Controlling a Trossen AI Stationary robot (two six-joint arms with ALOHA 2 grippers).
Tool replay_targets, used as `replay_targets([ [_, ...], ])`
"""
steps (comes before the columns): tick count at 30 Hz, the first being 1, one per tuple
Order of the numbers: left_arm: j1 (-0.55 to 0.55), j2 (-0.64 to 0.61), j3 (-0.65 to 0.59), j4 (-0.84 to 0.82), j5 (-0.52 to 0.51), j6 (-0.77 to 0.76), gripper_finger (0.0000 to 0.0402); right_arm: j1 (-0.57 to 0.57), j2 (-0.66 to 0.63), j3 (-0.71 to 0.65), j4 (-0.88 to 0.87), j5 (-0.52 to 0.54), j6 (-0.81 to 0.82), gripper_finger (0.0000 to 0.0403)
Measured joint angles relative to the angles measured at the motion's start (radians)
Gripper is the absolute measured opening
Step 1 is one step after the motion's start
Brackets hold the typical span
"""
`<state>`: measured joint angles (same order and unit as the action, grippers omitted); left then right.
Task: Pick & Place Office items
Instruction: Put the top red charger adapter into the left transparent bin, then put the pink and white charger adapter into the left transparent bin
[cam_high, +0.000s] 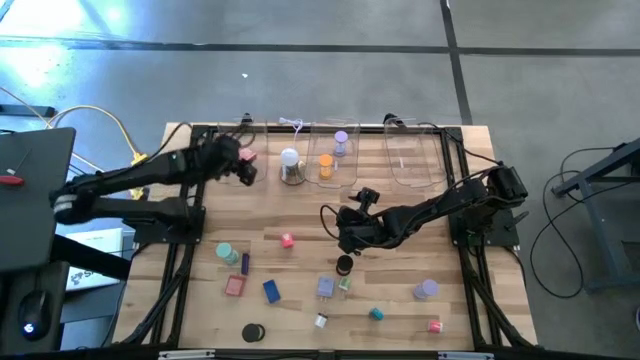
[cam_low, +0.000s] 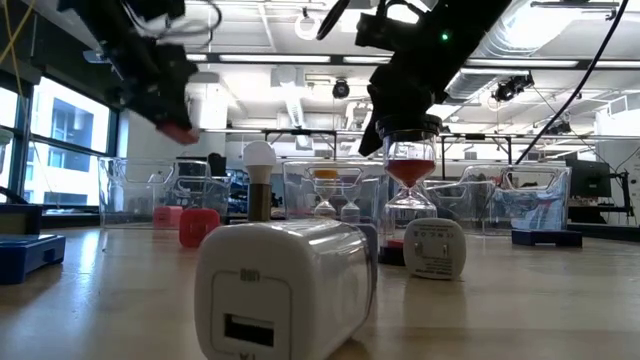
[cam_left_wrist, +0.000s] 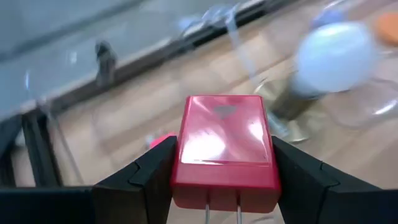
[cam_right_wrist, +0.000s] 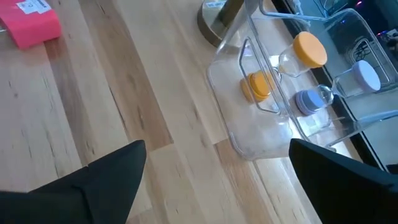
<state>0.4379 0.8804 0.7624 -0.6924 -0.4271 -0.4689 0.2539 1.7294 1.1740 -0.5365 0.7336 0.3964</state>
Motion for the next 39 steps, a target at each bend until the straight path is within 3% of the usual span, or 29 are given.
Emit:
replay_targets([
  [6, 0.239, 0.109, 0.0, 0.02, 0.249, 0.063, 0.0206, 0.002, 0.0, 0.0, 0.001, -0.002, 0.004, 0.0384],
  [12, 0.303, 0.26, 0.0, 0.057, 0.365, 0.075, 0.0205, 0.005, 0.0, 0.0, 0.002, -0.003, 0.004, 0.0385],
  [21, 0.26, 0.429, 0.0, 0.184, 0.371, 0.075, 0.0206, 0.008, 0.0, 0.0, 0.001, -0.007, 0.003, 0.0384],
  [25, 0.257, 0.458, 0.0, 0.22, 0.374, 0.08, 0.0242, 0.008, 0.0, 0.0, 0.001, -0.008, 0.001, 0.0385],
  [30, 0.254, 0.464, 0.0, 0.22, 0.374, 0.124, 0.0287, 0.008, 0.0, 0.0, 0.001, -0.008, 0.0, 0.0384],
  [39, 0.254, 0.392, 0.0, 0.23, 0.407, 0.135, 0.0296, 0.008, 0.0, 0.0, 0.001, -0.006, 0.0, 0.0386],
])
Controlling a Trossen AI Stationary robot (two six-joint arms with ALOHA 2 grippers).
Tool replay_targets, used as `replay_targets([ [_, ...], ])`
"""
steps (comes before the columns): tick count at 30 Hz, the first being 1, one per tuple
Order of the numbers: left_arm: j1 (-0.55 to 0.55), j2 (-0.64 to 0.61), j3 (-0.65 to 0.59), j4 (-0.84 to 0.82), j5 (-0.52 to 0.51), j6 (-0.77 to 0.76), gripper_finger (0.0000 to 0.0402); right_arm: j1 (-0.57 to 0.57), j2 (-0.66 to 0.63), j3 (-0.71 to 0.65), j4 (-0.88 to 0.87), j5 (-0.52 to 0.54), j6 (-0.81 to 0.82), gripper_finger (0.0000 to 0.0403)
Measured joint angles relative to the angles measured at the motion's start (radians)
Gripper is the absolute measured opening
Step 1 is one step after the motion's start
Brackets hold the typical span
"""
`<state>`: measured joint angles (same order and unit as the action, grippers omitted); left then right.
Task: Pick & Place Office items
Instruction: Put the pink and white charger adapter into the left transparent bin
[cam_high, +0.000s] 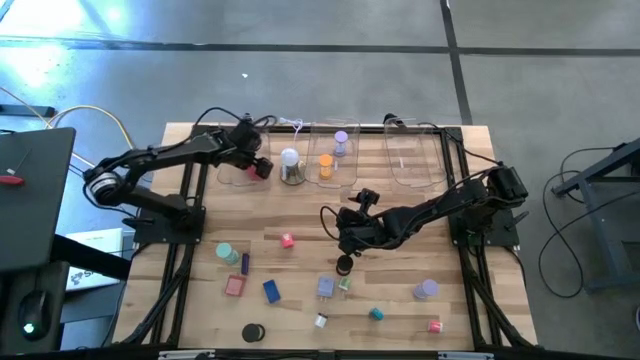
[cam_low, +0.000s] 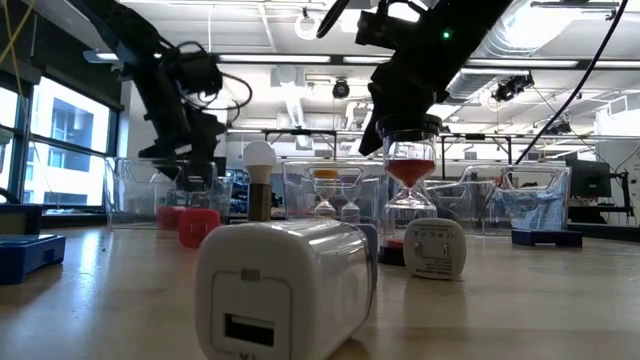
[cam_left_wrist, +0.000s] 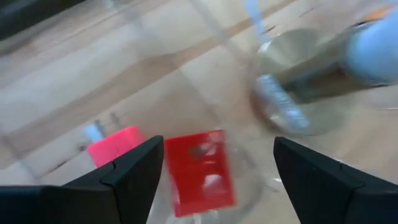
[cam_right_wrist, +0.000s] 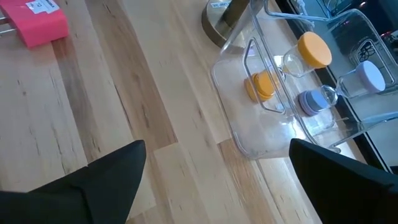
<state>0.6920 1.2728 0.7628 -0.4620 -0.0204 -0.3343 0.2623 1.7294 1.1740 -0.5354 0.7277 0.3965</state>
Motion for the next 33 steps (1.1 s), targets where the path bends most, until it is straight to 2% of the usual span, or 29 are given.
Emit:
replay_targets([
  [3, 0.016, -0.076, 0.0, -0.001, 0.08, -0.001, 0.0297, 0.0, 0.0, 0.0, -0.007, 0.033, 0.0, 0.0386],
  [7, 0.014, -0.191, 0.002, -0.023, 0.154, 0.034, 0.0297, 0.019, -0.011, 0.0, -0.027, 0.163, 0.021, 0.0386],
  [12, -0.083, -0.335, 0.002, -0.09, 0.191, 0.09, 0.0297, 0.061, -0.022, -0.001, -0.034, 0.295, 0.025, 0.0386],
  [16, -0.238, -0.435, 0.002, -0.121, 0.158, 0.094, 0.0298, 0.093, -0.04, 0.0, -0.039, 0.367, 0.027, 0.0386],
  [21, -0.495, -0.503, 0.002, -0.118, 0.084, 0.05, 0.0298, 0.106, -0.043, 0.0, -0.035, 0.373, 0.027, 0.0386],
  [25, -0.697, -0.495, 0.002, -0.119, -0.012, -0.007, 0.0298, 0.106, -0.043, 0.0, -0.035, 0.371, 0.029, 0.0386],
  [33, -1.049, -0.427, 0.002, -0.129, 0.011, -0.192, 0.0298, 0.11, -0.043, 0.0, -0.037, 0.364, 0.053, 0.0386],
])
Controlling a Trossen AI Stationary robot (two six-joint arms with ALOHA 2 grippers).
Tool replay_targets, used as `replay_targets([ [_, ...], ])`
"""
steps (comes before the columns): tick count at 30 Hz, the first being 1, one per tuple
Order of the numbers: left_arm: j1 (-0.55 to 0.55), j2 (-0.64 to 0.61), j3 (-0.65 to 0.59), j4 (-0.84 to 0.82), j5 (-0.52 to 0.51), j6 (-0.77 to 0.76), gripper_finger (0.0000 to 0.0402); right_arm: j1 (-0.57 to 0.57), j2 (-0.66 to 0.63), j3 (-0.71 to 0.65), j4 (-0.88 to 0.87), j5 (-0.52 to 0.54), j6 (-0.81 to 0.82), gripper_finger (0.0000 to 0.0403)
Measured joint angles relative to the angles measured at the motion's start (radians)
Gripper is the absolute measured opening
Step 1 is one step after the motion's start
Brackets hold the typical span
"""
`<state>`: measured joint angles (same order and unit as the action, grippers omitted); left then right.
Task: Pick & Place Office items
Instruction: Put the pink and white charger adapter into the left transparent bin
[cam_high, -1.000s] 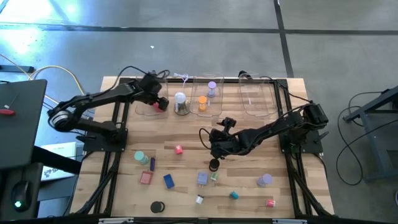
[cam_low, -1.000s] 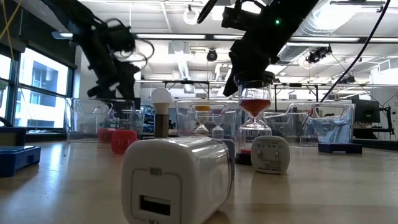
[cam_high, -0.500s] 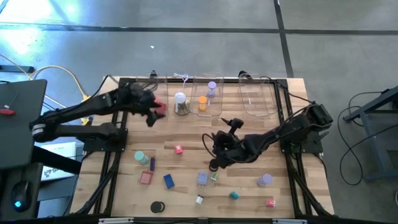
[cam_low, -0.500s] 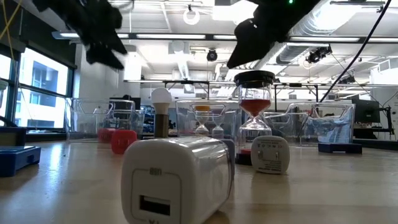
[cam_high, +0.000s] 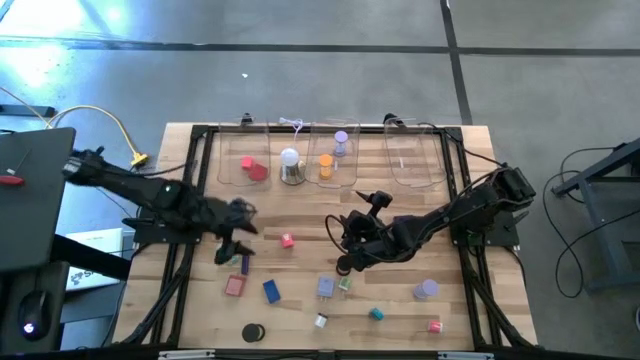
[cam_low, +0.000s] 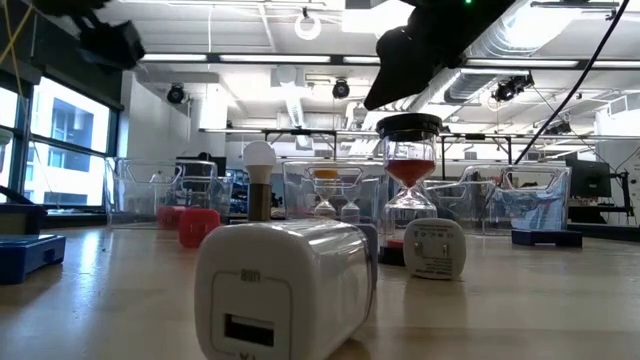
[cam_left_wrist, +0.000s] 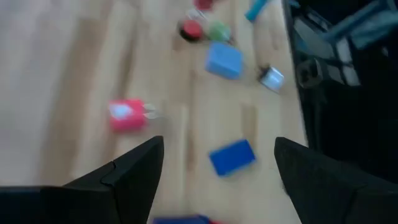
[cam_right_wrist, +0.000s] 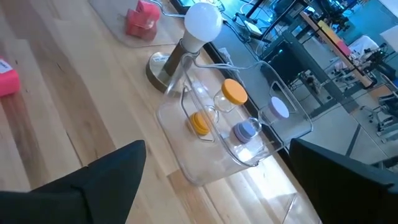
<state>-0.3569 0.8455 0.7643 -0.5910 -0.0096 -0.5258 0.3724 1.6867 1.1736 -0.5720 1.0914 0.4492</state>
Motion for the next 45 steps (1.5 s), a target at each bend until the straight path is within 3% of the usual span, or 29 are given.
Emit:
replay_targets([
  [6, -0.146, 0.043, 0.0, -0.013, -0.022, -0.04, 0.0298, -0.001, 0.0, 0.0, 0.008, -0.001, 0.0, 0.0386],
  [13, -0.218, 0.114, -0.001, -0.015, -0.024, -0.006, 0.0298, -0.002, 0.001, 0.0, 0.01, -0.049, 0.001, 0.0386],
  [27, -0.141, 0.26, -0.001, 0.029, -0.172, 0.002, 0.0298, -0.002, 0.001, 0.0, 0.008, -0.059, 0.0, 0.0386],
  [35, -0.05, 0.249, -0.001, 0.054, -0.18, 0.007, 0.0298, -0.002, 0.001, 0.0, 0.004, -0.041, -0.001, 0.0386],
  [45, -0.036, 0.232, -0.001, 0.08, -0.179, 0.216, 0.0298, 0.05, -0.122, 0.0, -0.048, -0.041, 0.032, 0.0386],
])
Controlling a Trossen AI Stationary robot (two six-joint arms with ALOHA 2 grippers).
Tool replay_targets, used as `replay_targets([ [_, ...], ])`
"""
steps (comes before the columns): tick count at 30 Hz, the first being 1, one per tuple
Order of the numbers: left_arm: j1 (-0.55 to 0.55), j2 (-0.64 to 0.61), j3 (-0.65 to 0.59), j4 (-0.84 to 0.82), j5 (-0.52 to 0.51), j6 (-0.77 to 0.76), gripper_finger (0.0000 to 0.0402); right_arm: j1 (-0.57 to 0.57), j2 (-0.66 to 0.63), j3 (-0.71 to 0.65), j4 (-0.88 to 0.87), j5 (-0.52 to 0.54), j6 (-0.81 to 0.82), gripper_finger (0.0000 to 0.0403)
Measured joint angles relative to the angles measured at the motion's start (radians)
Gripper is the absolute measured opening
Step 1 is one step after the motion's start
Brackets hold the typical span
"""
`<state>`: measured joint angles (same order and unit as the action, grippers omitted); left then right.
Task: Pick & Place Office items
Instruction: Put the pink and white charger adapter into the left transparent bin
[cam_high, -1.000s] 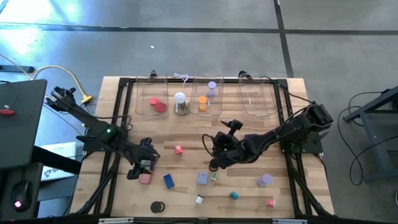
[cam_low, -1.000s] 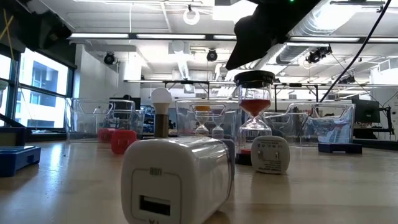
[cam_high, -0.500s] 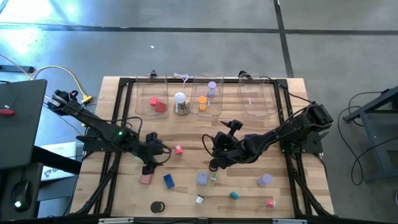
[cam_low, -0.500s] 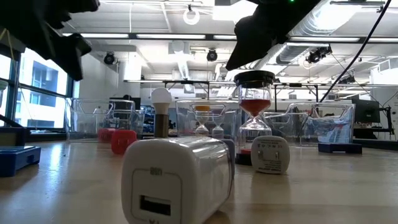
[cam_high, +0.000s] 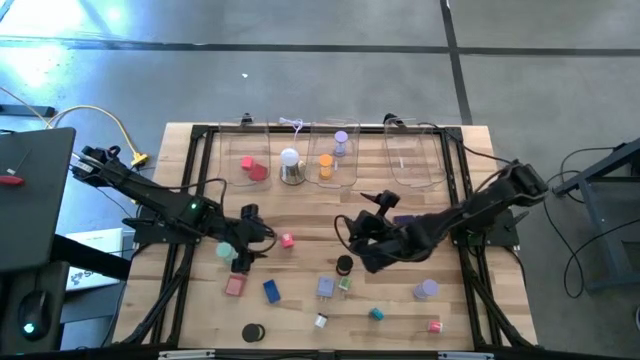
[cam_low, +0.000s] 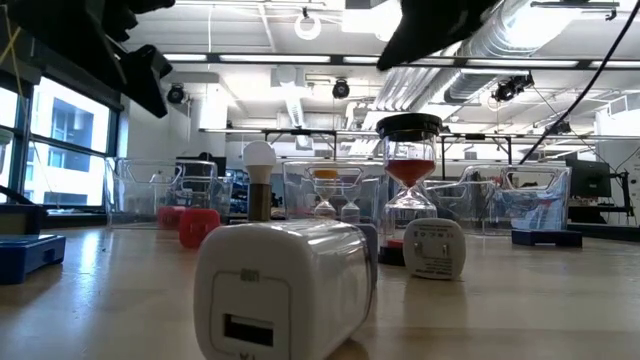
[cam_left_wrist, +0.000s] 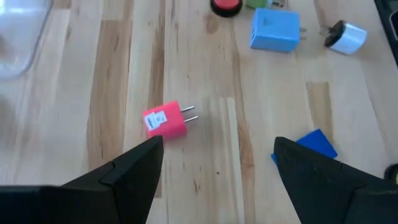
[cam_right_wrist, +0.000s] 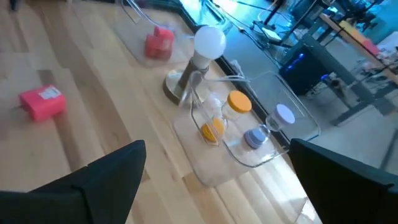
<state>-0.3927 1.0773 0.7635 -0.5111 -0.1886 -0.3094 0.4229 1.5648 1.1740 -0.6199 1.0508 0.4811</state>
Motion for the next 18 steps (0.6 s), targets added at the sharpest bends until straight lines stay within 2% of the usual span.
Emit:
replay_targets([
  [5, 0.0, -0.003, 0.0, 0.003, 0.0, 0.099, 0.0298, 0.037, -0.074, 0.0, -0.118, -0.005, 0.124, 0.0386],
  [10, 0.0, -0.004, 0.0, 0.02, -0.03, 0.206, 0.0298, 0.068, -0.127, 0.0, -0.284, -0.011, 0.329, 0.0386],
  [18, 0.0, -0.004, 0.0, 0.18, -0.045, 0.234, 0.0298, 0.095, -0.131, 0.0, -0.415, -0.01, 0.514, 0.0386],
])
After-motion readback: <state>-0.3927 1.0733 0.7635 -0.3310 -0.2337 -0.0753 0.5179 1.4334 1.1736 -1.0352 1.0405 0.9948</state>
